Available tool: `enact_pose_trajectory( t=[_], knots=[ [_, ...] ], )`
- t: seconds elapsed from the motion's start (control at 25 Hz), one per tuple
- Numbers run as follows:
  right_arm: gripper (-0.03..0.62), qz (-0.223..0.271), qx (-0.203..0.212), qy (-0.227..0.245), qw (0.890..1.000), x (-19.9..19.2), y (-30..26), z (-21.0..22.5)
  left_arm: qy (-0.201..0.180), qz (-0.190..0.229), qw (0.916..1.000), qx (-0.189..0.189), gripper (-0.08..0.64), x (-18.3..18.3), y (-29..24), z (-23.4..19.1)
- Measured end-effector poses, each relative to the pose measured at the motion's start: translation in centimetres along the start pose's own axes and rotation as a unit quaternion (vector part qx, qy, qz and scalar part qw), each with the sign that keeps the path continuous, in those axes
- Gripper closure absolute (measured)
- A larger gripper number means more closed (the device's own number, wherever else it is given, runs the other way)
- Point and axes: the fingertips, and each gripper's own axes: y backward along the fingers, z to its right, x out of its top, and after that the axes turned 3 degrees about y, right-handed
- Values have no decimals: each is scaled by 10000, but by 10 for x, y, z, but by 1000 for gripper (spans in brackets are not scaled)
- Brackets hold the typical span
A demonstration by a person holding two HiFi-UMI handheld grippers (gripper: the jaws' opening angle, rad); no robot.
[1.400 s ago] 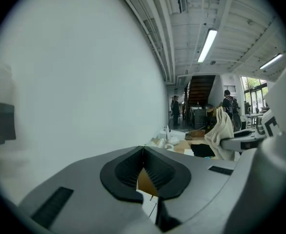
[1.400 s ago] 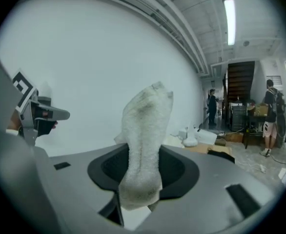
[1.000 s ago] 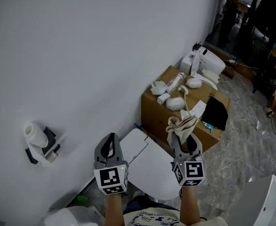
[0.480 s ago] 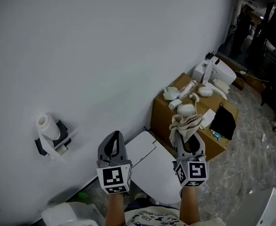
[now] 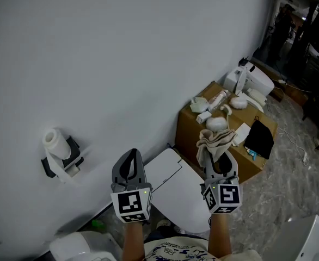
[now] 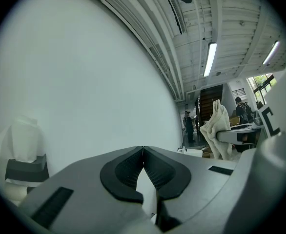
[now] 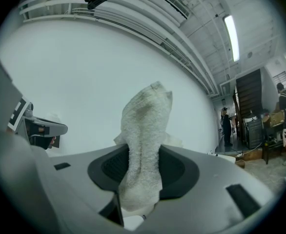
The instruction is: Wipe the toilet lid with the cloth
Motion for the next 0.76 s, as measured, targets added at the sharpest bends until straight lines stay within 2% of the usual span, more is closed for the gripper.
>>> enact_pose_trajectory(
  t=[0.76],
  knots=[
    [436, 38, -96, 43, 9999, 5, 1, 1, -1, 51, 10000, -38, 557, 2, -2, -2]
  ],
)
